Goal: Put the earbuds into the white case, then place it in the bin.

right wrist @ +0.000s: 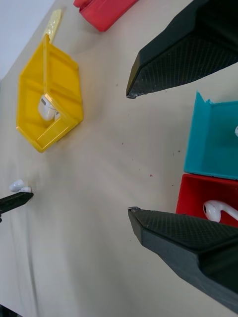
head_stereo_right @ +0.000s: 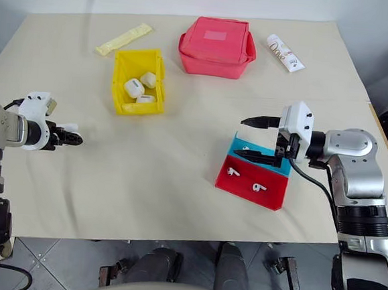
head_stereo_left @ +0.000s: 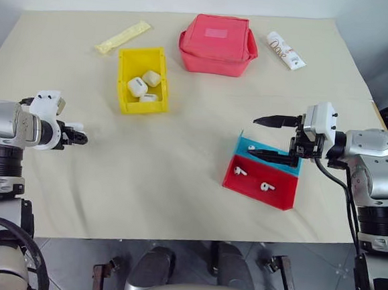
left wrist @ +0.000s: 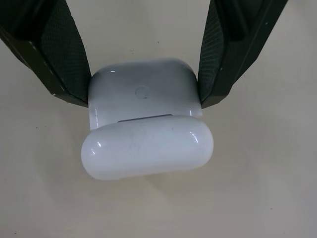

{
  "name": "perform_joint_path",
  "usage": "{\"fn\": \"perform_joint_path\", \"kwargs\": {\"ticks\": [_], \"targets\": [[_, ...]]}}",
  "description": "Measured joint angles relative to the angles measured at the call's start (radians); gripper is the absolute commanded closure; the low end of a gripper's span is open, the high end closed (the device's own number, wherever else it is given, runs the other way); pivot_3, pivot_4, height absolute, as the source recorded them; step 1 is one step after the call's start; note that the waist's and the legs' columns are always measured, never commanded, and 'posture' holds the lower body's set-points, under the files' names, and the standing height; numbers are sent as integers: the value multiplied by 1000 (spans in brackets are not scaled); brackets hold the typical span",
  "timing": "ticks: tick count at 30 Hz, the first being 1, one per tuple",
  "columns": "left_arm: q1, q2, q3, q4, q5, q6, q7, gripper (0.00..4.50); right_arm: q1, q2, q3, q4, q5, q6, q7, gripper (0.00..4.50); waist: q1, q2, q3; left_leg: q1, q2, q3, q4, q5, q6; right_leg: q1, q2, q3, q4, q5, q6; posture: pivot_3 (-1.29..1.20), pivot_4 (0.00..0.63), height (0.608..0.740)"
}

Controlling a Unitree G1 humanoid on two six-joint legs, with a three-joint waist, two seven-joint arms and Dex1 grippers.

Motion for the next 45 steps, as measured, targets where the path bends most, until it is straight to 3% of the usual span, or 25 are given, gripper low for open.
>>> {"fn": "perform_joint_path", "kwargs": {"ticks": [5,7,10,16,24,30,34,40,44,45], "targets": [[267,-17,84,-260,-21,-288,-79,1650,16,-27,-15,-3,1,7,-8,820,2,0,1,-1,1,1,1,0,0,0,-1,2,-2,0,0,0,150,740],[375,-160,169,-356,-86,-552,-154,1650,36,-35,-32,-26,7,29,-24,820,17,-2,1,-4,1,-1,4,0,0,0,-2,1,-4,1,2,0,150,740],[436,-280,210,-424,-179,-839,-289,1650,77,-44,-43,-95,17,67,-54,820,26,-8,3,-13,4,-3,13,-2,-2,-2,-2,0,-5,3,1,0,150,740],[445,-367,225,-418,-262,-1207,-522,1650,179,-63,-101,-207,28,155,-148,820,27,-8,2,-12,4,-1,14,-3,0,-2,-2,-3,-10,4,2,0,150,740],[420,-490,43,-179,-270,-1519,-853,1650,324,-101,-168,-397,-3,325,-353,820,34,-9,2,-13,1,-1,15,-3,3,-2,-1,-4,-11,4,3,0,150,740],[414,-531,-39,-132,-272,-1626,-989,1650,511,-168,-246,-579,-11,488,-439,820,35,-9,2,-14,1,-1,15,-3,3,-2,-1,-4,-12,5,3,0,150,740],[409,-544,-70,-94,-271,-1649,-1010,1650,620,-204,-295,-747,18,664,-482,1774,42,-9,2,-13,1,0,15,-3,4,-1,0,-3,-12,5,4,0,150,740],[365,-570,-86,-58,-265,-1672,-998,1650,617,-223,-347,-909,94,856,-539,1774,54,-9,2,-13,1,-1,15,-3,5,-1,1,-3,-14,5,5,0,150,740],[379,-573,-106,-61,-266,-1671,-1002,1650,580,-223,-354,-1002,167,989,-581,2660,56,-9,2,-14,1,0,15,-3,5,-1,0,-3,-16,6,6,0,150,740],[386,-572,-109,-66,-267,-1671,-1006,1650,568,-226,-354,-1026,190,1023,-588,2660,56,-9,2,-14,1,0,15,-3,5,0,1,-3,-16,6,6,0,150,740]]}}
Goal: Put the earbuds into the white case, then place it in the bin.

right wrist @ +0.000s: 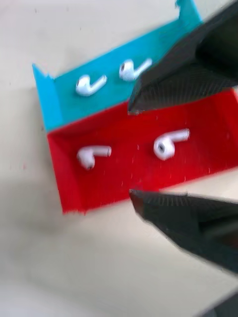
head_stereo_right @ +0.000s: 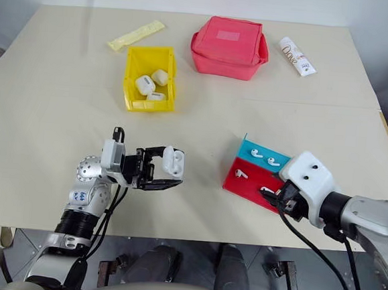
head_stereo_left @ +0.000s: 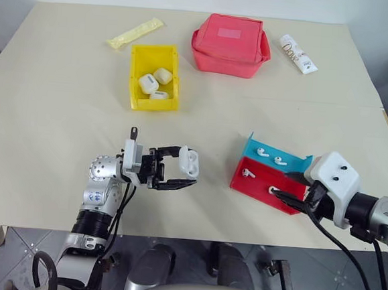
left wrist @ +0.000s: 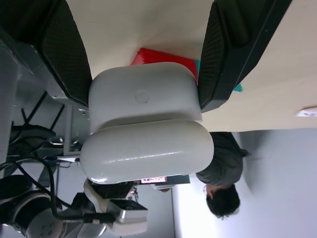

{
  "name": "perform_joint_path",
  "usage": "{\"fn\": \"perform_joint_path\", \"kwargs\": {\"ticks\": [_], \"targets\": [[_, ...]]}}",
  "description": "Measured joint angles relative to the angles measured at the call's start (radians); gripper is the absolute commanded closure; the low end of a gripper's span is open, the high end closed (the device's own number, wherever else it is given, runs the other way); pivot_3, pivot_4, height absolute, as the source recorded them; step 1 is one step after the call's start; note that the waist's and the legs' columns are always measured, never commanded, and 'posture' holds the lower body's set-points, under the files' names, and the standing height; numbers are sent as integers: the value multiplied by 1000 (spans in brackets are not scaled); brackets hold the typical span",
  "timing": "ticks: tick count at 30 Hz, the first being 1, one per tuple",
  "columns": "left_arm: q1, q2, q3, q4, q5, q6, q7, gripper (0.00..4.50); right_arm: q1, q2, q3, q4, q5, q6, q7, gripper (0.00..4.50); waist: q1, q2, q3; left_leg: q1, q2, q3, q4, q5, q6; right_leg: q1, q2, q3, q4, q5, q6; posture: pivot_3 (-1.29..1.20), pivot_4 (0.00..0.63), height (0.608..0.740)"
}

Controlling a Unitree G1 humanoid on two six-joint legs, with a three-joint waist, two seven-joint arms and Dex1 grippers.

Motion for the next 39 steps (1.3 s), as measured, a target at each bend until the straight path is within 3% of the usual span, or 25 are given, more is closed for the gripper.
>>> {"fn": "perform_joint_path", "kwargs": {"ticks": [11,15,23,39], "targets": [[71,5,-17,-66,-3,9,6,1650,-260,-51,160,-15,108,362,-107,2660,1,0,0,-1,0,0,0,0,1,0,-1,0,-3,2,1,0,150,740],[87,-7,-33,-91,-2,14,23,1650,-302,-67,235,10,116,406,-119,2660,0,0,0,-1,-1,1,0,1,2,0,-1,0,-4,2,2,0,150,740],[139,-6,-51,-165,-5,18,49,1650,-364,-148,398,116,89,343,-119,2660,-1,0,0,-1,-1,1,-1,0,2,0,-1,0,-4,2,2,0,150,740],[178,66,-84,-249,-24,101,29,1650,-411,-217,593,301,-61,116,-56,2660,-1,1,1,-2,-1,1,-1,0,2,0,0,0,-4,3,2,0,150,740]]}}
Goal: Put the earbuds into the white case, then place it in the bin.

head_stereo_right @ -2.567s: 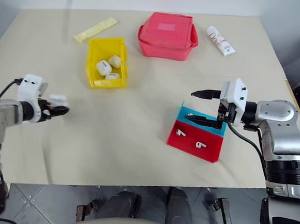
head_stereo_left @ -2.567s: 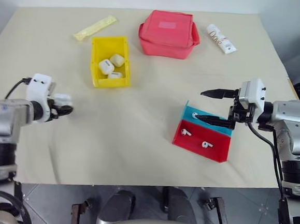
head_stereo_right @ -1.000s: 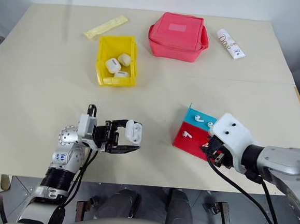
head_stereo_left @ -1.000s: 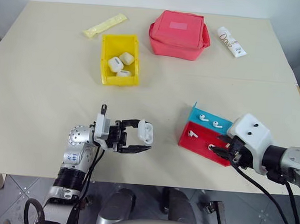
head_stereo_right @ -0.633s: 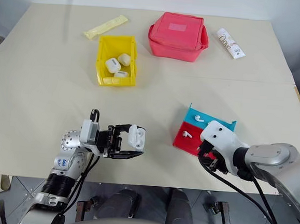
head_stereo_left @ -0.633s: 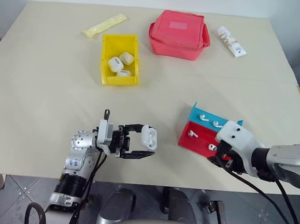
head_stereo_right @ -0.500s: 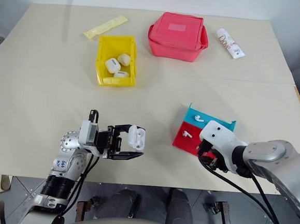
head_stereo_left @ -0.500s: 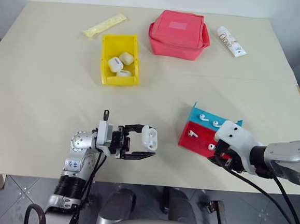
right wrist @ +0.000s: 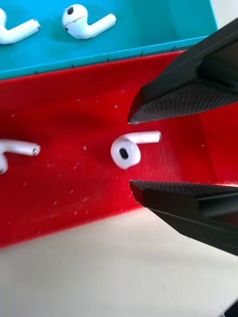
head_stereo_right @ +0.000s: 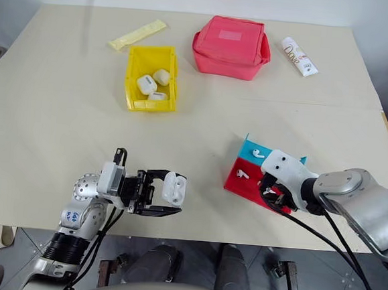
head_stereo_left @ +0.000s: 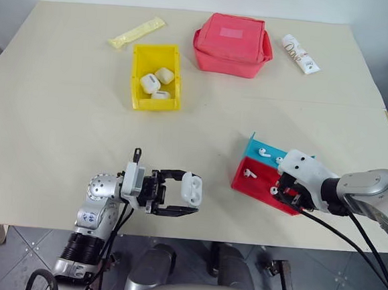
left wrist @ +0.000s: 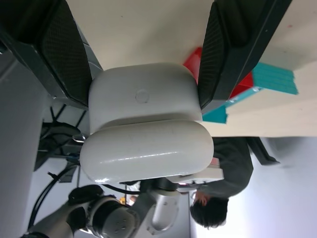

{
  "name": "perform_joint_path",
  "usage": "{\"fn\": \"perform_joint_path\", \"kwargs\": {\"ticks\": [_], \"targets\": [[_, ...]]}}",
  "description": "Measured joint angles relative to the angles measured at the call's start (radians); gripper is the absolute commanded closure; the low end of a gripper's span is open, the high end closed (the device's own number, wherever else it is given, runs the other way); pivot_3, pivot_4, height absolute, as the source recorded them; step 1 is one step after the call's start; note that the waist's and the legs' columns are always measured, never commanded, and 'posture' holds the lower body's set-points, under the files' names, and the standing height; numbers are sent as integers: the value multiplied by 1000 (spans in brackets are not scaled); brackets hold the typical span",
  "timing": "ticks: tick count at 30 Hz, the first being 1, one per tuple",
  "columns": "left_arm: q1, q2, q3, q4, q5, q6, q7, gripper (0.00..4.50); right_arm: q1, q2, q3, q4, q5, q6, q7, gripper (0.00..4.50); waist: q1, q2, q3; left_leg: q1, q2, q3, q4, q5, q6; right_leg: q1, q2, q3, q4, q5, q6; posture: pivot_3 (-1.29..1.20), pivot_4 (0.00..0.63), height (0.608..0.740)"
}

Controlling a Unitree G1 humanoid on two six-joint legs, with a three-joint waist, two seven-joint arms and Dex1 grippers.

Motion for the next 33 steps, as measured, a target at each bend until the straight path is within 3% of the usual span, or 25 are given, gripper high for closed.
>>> {"fn": "perform_joint_path", "kwargs": {"ticks": [29,33], "targets": [[4,32,-1,-62,0,23,37,1650,0,31,42,45,-98,-94,85,2660,0,1,1,0,0,0,0,0,0,0,0,0,0,0,0,0,150,740],[6,33,-2,-63,0,23,40,1650,-2,33,46,45,-103,-94,95,3563,0,1,1,0,0,0,0,0,0,0,0,0,-1,0,0,0,150,740]]}}
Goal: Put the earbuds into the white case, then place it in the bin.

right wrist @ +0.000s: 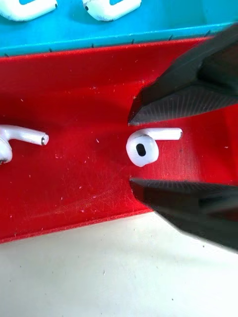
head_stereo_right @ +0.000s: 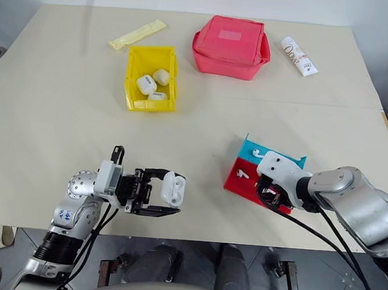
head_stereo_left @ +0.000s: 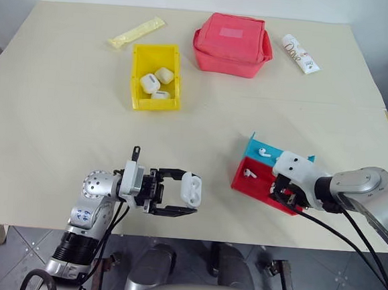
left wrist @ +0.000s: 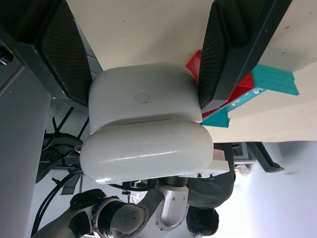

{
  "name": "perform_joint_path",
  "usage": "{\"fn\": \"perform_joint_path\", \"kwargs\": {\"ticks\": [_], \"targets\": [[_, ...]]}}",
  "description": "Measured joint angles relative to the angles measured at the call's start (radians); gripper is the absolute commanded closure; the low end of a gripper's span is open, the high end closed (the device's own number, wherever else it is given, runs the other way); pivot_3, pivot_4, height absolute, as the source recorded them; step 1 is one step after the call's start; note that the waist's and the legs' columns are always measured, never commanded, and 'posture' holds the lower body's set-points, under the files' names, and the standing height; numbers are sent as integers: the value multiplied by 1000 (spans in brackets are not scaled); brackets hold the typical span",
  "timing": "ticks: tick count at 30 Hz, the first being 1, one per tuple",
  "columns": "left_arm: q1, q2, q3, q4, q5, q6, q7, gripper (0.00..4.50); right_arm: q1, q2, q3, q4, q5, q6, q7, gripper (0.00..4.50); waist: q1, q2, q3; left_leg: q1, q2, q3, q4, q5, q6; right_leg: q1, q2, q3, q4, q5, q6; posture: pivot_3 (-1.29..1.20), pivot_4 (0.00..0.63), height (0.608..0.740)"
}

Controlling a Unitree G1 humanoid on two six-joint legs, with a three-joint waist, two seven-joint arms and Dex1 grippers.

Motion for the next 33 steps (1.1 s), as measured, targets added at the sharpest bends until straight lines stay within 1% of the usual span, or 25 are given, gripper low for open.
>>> {"fn": "perform_joint_path", "kwargs": {"ticks": [1,2,13,15,17,18,21,24,26,28,30,33], "targets": [[0,0,0,0,0,0,1,1650,-1,1,1,0,-2,-1,3,3871,0,0,0,0,0,0,0,0,0,0,0,0,0,0,0,0,150,740],[0,1,0,0,0,0,4,1650,-2,1,1,0,-5,-2,5,4071,0,0,0,0,0,0,0,0,0,0,0,0,0,0,0,0,150,740],[-5,5,0,6,1,-11,6,1650,-4,11,1,24,-40,-47,19,4069,0,0,0,0,0,0,0,0,0,0,0,0,0,0,0,0,150,740],[-15,-4,-2,16,1,-15,4,1650,12,14,-47,23,-30,-54,20,4069,2,1,0,0,0,0,0,0,0,0,0,0,0,0,0,0,150,740],[-50,-31,-5,67,1,-22,-6,1650,38,42,-147,1,6,-71,30,4069,5,1,1,-1,0,0,0,0,0,0,0,-1,-1,1,1,0,150,740],[-74,-46,-12,94,1,-26,-15,1650,57,64,-209,-19,33,-80,32,4069,6,0,1,-1,0,-1,0,0,0,0,0,0,-1,1,1,0,150,740],[-141,-92,-37,174,4,-47,-45,1650,113,222,-421,-102,140,-89,7,4069,6,-2,0,-1,0,-1,0,0,0,0,1,0,-1,1,1,0,150,740],[-207,-119,-42,263,18,-61,-64,1650,147,303,-520,-172,240,-118,9,4069,4,-2,0,0,0,-1,0,0,1,0,1,0,-1,2,1,0,150,740],[-251,-127,-41,323,24,-78,-82,1650,167,350,-540,-216,301,-150,10,4069,1,-2,0,0,0,-1,0,0,1,0,1,0,-1,1,1,0,150,740],[-303,-147,-40,378,27,-93,-101,1650,180,438,-539,-241,350,-197,-11,4069,-1,-2,0,0,0,-1,0,0,1,0,1,0,-1,2,1,0,150,740],[-349,-156,-39,431,29,-103,-114,1650,179,516,-519,-242,374,-245,-42,4069,-2,-2,0,0,0,-1,0,0,1,0,1,0,-1,2,1,0,150,740],[-391,-156,-32,486,32,-123,-149,1650,174,576,-476,-235,386,-303,-71,4069,-5,-2,0,0,0,-1,-1,1,1,0,1,0,0,2,1,0,150,740]]}}
